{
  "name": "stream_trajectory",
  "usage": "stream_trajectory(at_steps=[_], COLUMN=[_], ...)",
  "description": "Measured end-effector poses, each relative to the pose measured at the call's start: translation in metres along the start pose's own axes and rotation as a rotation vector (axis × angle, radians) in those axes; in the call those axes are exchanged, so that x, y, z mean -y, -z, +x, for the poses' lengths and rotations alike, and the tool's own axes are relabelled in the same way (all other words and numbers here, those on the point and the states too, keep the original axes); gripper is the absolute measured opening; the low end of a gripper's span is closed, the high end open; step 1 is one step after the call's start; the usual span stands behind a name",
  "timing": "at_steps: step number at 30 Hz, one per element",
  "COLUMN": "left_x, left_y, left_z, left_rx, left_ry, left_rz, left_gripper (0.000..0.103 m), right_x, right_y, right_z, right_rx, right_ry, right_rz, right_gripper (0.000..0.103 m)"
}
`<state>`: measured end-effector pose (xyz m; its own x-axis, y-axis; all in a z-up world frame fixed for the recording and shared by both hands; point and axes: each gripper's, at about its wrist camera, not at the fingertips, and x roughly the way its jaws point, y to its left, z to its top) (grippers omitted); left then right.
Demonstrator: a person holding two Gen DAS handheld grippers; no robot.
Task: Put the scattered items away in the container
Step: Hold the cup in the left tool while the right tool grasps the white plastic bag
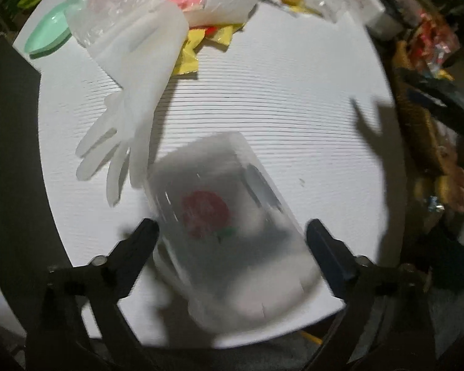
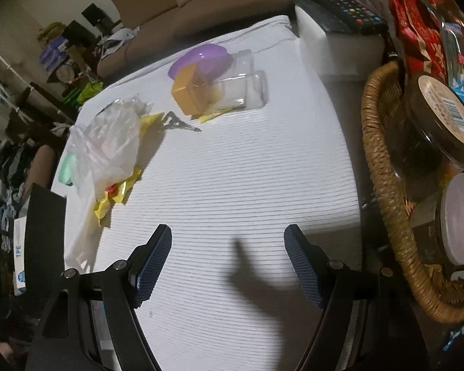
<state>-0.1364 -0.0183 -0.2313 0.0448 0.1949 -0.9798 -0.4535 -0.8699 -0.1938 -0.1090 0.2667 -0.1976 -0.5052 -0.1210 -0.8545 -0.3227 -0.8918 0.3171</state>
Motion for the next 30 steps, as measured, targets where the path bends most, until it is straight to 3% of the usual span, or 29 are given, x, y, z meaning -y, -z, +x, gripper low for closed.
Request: stream_trajectory(at_steps=[5,10,12,15,17,21,26,30], left_x=[-0.007,-0.012,-0.014,-0.022,-0.026,-0.031,-0.062,-0.085], left_y=[-0.009,0.003,0.014,0.032,0.043,0.071,0.102,0.112], left_z=[0.04,0.036,0.032,0.015,-0.005,-0.069,-0.127,-0.15], left_rx=[-0.095,-0.056,-0.042,-0.001,0.06,0.27,0.439,0.496], left_ry=[0.02,0.066,0.101,0.186,0.223,0.233,0.184,0.166], left_rz=[-0.063,-0.091,-0.086,-0.114,-0.129,-0.109,-0.098,-0.107], left_gripper=[0.103,0.102,0.102,0.101,0.101,0.101,0.101,0.101], right_x=[-0.011,-0.025,-0.035,-0.054,-0.072,-0.116,-0.182,-0.221], right_y=[0.003,0.005,0.007,0.012,0.015,0.016,0.029,0.029], right_z=[0.003,0.02,0.027,0.037,0.048,0.08,0.132,0.15], right_rx=[0.001,-0.034,-0.055,-0.099,-0.124,-0.183,-0.312,-0.303], right_ry=[0.018,0.037,0.003,-0.125,-0.242,-0.426,-0.481,-0.477], right_rz=[-0.016,-0.07,-0.104,-0.128,-0.124,-0.097,-0.107,-0.1], right_gripper=[0.078,0.078,0.078,0.078,0.078,0.078,0.078,0.076])
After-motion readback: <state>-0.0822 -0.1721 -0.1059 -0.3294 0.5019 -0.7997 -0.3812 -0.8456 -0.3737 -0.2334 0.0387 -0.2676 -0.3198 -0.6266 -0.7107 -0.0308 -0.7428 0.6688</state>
